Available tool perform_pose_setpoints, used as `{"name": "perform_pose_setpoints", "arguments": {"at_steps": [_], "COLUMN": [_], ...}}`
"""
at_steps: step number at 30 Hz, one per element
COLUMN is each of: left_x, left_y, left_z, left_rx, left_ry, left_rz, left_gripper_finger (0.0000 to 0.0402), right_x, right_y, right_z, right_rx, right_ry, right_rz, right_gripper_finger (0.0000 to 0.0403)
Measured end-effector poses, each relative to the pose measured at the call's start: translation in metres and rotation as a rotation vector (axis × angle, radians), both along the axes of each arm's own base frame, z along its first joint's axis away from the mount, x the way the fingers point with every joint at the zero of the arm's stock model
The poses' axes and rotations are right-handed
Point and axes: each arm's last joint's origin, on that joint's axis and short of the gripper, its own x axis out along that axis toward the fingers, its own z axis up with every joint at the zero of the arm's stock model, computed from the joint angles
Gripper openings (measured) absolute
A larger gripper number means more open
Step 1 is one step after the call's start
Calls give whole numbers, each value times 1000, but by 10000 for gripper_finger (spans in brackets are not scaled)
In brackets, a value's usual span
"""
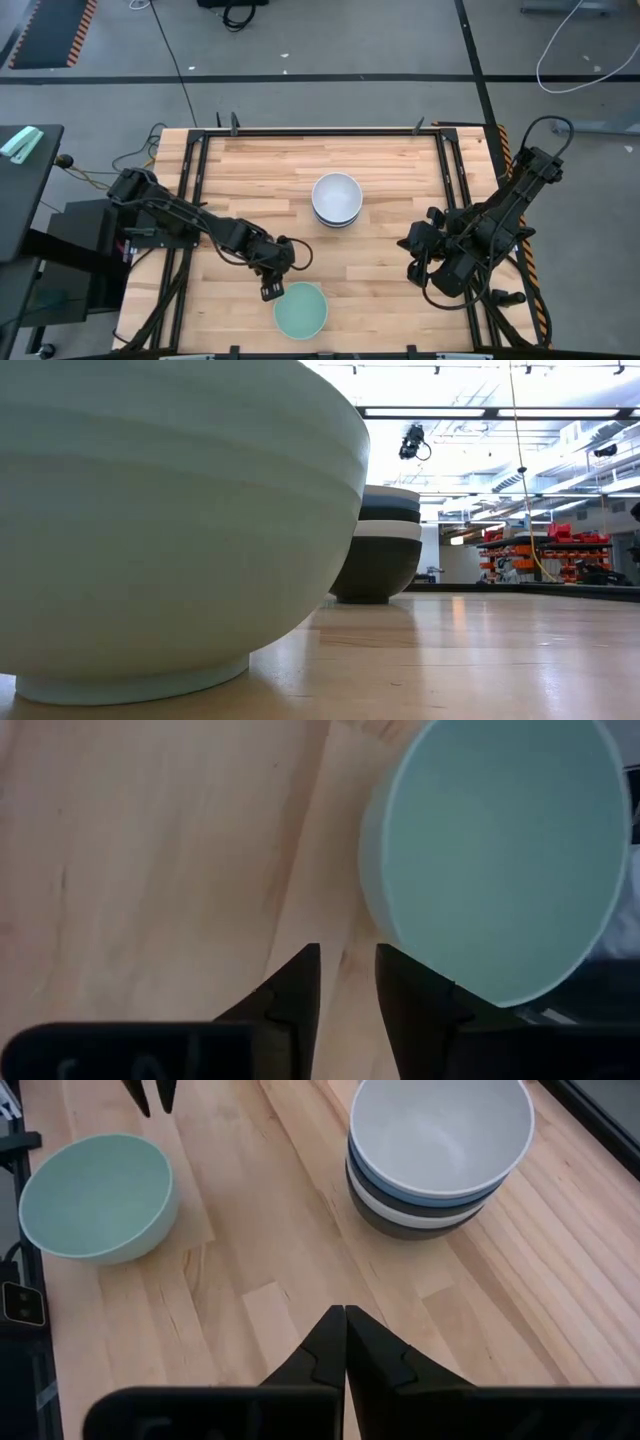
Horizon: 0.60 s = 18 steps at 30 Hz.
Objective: Nest bowls inside each other
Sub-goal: Stack the green bowl on the white bowl
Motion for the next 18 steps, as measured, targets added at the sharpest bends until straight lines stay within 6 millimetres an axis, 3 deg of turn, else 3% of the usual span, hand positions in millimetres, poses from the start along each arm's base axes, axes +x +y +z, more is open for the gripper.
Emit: {"name": "perform_pose_setpoints", "arguments": {"at_steps": [12,18], "left_x": [9,13], "left_y": [-6,-7], "left_z": [4,-6], "left_rx": [-75,-68], "left_ry": [-84,-56], "left_rz": [-6,4], "left_gripper_finger": [129,129], "right_x": [0,0], "right_y": [0,0], "right_z": [0,0], "right_rx": [0,1], "right_ry": [0,0], "right_rz": [0,0], "right_gripper_finger": [13,13]}}
